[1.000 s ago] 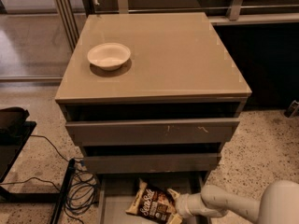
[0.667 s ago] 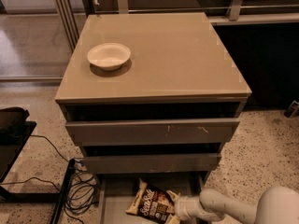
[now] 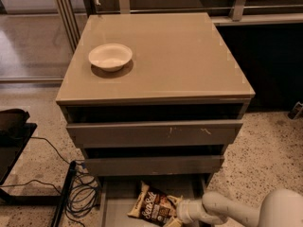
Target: Pick brown chip bag from bottom drawer and place on counter
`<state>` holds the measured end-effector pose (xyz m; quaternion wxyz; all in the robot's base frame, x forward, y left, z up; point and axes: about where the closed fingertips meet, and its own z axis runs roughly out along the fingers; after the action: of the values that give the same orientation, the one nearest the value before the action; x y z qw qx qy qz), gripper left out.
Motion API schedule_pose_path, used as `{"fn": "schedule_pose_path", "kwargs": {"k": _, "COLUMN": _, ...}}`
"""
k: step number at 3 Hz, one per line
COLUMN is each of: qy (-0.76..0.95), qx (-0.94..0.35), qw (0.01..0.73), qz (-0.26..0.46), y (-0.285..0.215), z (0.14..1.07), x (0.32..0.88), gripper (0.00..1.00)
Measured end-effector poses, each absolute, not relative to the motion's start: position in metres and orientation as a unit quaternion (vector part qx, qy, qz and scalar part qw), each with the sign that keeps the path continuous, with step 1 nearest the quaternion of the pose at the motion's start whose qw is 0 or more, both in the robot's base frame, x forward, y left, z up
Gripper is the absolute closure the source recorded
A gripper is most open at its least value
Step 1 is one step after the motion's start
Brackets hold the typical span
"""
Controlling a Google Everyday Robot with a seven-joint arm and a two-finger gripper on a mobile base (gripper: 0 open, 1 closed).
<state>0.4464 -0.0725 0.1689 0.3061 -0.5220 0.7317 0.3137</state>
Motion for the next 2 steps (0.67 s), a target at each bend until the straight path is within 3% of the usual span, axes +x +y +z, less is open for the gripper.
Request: {"fn": "schedule_pose_path", "kwargs": {"k": 2, "qy": 0.732, "qx": -0.522, "qw": 0.306, "qz": 0.314, "y": -0.0725, "z": 0.1689, "x": 0.4464, "gripper": 0.64}}
